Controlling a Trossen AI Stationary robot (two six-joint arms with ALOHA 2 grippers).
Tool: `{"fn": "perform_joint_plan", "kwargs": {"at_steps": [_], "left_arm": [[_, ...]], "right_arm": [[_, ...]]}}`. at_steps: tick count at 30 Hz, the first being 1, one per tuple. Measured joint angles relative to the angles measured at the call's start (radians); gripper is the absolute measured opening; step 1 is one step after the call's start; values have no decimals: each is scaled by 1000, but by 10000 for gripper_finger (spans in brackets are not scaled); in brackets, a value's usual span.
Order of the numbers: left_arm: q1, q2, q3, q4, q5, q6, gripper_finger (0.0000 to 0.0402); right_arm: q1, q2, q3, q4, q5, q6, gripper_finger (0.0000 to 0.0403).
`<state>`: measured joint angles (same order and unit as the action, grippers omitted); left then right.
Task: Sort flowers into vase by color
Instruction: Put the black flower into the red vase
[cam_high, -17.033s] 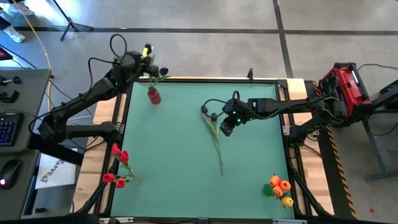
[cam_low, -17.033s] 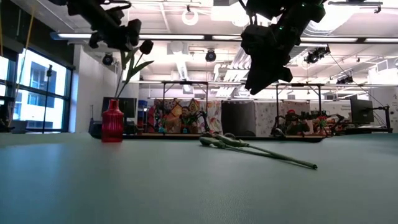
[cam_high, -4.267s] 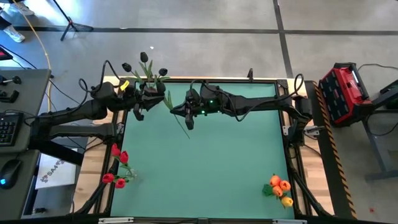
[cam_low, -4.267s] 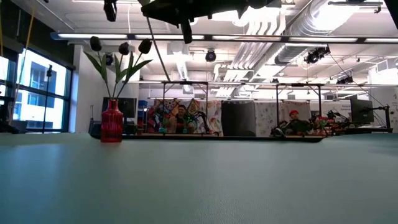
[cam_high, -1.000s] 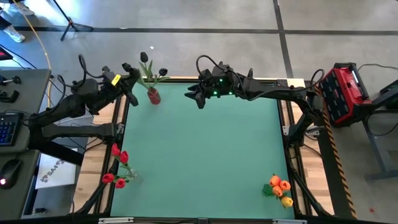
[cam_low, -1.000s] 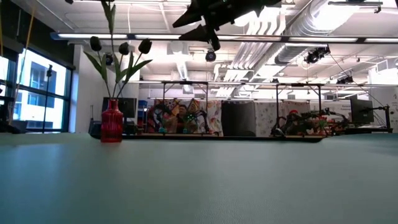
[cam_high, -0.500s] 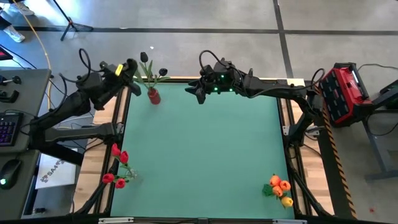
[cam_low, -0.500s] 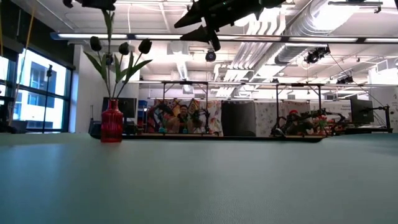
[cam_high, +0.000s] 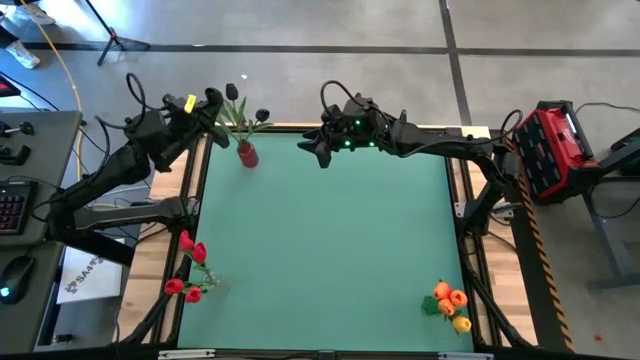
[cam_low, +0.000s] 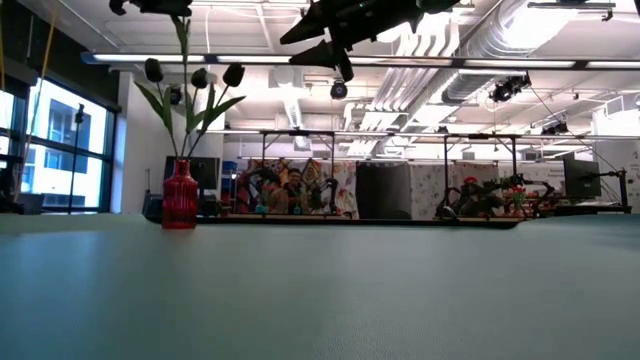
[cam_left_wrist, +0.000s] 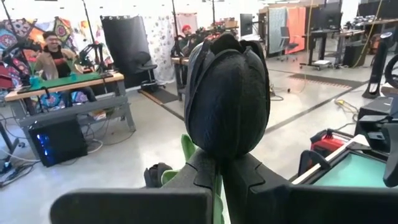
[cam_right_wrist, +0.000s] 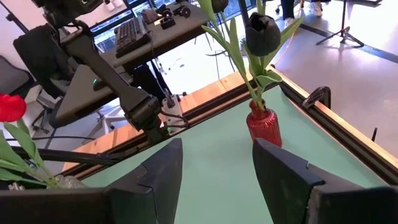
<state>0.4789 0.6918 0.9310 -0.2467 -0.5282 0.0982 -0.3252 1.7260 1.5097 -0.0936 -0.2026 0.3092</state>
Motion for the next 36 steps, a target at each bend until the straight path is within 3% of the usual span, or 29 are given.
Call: {"fn": "perform_joint_plan", "kwargs": {"at_steps": [8,15,20,36], "left_arm": [[0,1,5,-40,0,-16,0],[0,33,124,-163,-1,-26,0],[5,57,145,-210,-13,4,0],[52,139,144,-122,14,-16,0]], "right_arm": [[-2,0,0,-7,-1,-4,183],[-2,0,0,-11,-3,-7,183],[-2,1,0,-10,-3,-23,183],[-2,1,0,-45,-16,-23,183]]}}
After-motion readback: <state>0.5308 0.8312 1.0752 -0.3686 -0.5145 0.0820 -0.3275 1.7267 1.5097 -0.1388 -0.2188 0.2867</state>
